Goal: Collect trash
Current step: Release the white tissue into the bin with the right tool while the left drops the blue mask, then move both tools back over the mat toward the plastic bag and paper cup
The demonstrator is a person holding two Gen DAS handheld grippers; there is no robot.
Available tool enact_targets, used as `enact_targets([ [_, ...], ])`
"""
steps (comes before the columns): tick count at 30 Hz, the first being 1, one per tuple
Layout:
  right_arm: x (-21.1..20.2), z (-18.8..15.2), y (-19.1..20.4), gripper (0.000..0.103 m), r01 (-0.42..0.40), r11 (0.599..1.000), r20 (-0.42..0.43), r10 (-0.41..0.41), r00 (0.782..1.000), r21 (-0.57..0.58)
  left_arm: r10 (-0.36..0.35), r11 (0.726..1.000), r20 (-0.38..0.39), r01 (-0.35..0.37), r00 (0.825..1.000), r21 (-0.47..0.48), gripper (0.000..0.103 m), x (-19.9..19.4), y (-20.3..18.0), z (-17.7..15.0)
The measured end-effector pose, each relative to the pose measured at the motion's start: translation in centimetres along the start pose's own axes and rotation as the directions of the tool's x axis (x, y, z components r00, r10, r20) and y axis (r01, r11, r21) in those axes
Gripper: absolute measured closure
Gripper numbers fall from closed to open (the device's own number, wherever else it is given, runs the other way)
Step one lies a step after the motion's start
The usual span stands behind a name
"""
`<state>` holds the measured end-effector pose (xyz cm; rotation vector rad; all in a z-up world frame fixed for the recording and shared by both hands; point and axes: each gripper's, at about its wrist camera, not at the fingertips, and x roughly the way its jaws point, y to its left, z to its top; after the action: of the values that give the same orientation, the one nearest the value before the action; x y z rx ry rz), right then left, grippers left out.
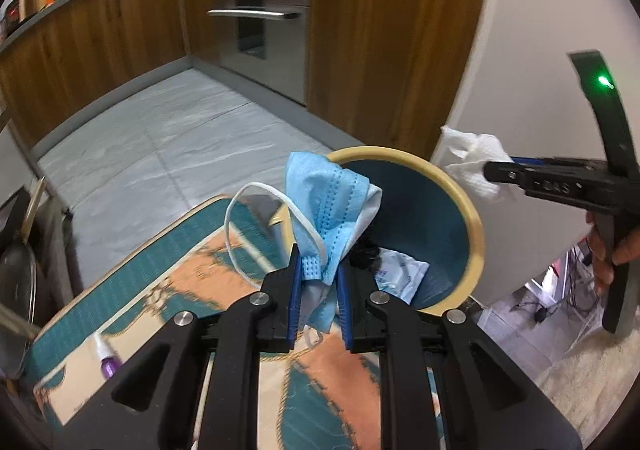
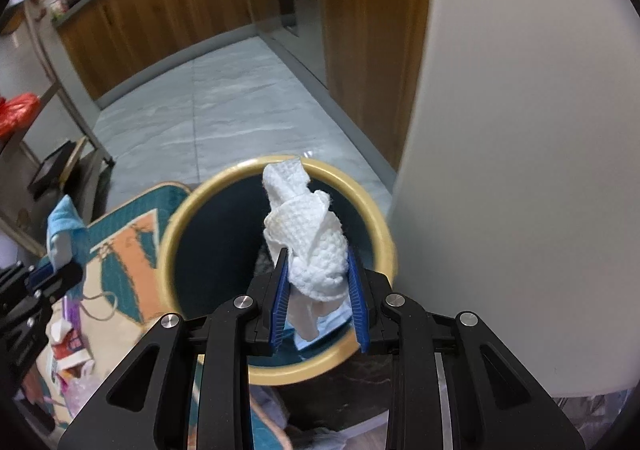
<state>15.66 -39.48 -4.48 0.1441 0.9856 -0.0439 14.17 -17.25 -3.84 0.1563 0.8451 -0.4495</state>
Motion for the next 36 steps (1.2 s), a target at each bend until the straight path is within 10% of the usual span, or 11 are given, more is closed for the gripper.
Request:
enact_targets([
  [16, 2.0, -0.6, -1.0, 0.073, -0.038, 0.999, -0.085, 0.04, 0.996, 0.016, -0.058, 0.996, -0.091, 0.063, 0.994, 0.061, 0.084, 5.4, -4.4, -0.6],
  [26, 2.0, -0.6, -1.2, 0.07, -0.046, 0.998, -0.073, 0.048, 0.996, 0.035, -0.037, 0.999, -0.016, 0.037, 0.999, 0.006, 0.034, 4.5, -3.7, -0.1],
  [36, 0.6, 0.2, -1.0, 0.024, -0.058, 0.996, -0.009, 0.059, 0.998, 0.068, -0.022, 1.0, -0.007, 0.022, 1.0, -0.009, 0.023, 3.9, -3.3, 0.2],
])
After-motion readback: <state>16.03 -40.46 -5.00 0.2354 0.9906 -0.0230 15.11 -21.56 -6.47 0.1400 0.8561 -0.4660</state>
